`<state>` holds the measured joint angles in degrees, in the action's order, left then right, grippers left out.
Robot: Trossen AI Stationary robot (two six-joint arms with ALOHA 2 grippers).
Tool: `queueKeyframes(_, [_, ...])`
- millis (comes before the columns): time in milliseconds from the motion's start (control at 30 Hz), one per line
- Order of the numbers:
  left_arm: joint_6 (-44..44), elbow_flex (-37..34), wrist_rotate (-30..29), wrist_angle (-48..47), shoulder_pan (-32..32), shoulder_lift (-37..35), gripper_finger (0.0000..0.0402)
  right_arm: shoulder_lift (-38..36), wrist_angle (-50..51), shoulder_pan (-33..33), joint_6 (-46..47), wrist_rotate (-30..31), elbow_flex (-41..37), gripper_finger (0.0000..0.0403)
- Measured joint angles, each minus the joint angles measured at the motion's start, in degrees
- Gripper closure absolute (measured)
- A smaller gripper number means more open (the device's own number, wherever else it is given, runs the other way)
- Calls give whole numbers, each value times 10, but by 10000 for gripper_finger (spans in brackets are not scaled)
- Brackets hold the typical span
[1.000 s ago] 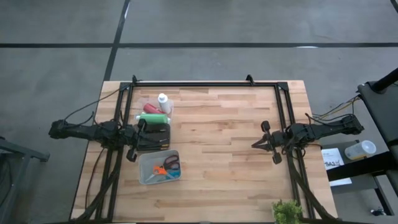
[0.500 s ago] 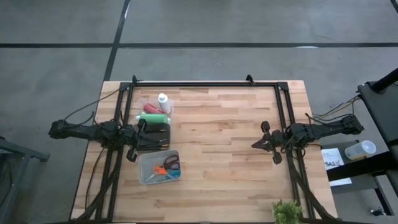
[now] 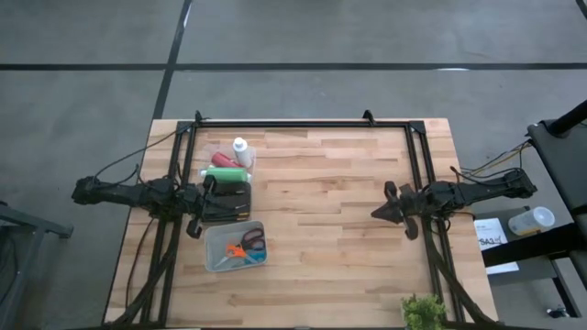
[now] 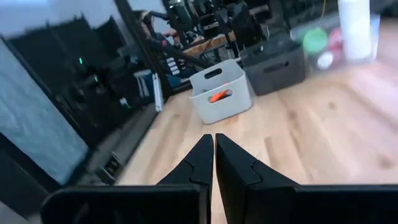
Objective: Pick & Place Paint Supplies
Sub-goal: Return to Home Position
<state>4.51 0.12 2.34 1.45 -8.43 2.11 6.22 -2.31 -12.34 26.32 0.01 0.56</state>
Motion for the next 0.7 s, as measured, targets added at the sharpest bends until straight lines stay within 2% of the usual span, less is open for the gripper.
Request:
queueKeyframes(167, [0, 0, 0, 0, 0, 0, 351, 0, 1, 0, 64, 0, 0, 388])
queueKeyframes(700, [0, 0, 0, 0, 0, 0, 351, 0, 4, 0, 67, 0, 0, 388])
